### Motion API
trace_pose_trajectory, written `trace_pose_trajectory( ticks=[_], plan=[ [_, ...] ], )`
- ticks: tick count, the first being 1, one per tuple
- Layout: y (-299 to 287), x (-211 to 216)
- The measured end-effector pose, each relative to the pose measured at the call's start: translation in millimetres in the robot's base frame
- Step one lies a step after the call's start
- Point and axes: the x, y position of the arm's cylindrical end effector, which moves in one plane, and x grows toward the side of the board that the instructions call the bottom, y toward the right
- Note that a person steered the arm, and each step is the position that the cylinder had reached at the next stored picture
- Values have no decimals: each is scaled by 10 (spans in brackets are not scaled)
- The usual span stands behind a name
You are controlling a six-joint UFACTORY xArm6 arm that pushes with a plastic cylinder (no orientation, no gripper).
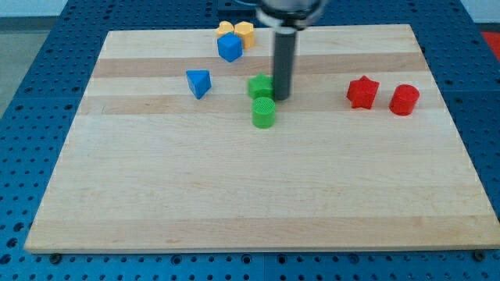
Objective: Push the red blocks to the right of the green star
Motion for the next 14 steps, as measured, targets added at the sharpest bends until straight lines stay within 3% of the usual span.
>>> trace_pose_trajectory(
  ticks=[1, 2, 3, 4, 5, 6, 7, 9, 11, 12, 14],
  plan=[
    [-283, 84],
    [112, -139],
    [608, -573],
    [1640, -657],
    [2576, -330],
    [2797, 159],
    [2515, 476],
    [1599, 490],
    [2385, 765],
    [2530, 432],
    [1929, 173]
  ],
)
